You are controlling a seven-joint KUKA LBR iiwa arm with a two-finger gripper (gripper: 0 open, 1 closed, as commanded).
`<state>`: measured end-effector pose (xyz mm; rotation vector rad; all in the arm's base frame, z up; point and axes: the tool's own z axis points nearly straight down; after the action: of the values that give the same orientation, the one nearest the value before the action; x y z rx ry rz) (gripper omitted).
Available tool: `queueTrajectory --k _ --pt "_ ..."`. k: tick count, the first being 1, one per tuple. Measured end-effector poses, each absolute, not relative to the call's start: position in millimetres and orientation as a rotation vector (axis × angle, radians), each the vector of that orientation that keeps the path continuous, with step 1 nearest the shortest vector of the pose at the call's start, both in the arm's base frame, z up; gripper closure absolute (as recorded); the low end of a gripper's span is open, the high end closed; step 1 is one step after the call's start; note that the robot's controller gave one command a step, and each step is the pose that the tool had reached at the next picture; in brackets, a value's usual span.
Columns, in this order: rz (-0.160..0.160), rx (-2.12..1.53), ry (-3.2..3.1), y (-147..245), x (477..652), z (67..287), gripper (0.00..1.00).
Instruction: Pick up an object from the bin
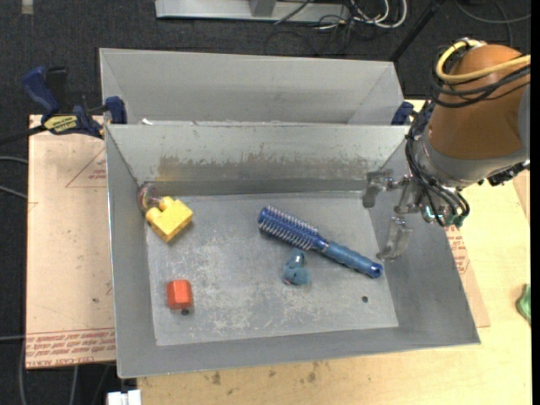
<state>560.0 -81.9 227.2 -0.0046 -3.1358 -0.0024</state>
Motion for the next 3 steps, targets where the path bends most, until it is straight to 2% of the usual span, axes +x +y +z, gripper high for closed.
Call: queueTrajectory --k 1,2,3 --pt "-0.004 0.484 -3.100 -98.4 562.7 101.3 0.00" --pt "-0.008 0.470 -3.112 -25.2 623.0 68.3 0.00" --pt "-0.002 0.460 -3.112 -31.4 622.0 70.3 1.00"
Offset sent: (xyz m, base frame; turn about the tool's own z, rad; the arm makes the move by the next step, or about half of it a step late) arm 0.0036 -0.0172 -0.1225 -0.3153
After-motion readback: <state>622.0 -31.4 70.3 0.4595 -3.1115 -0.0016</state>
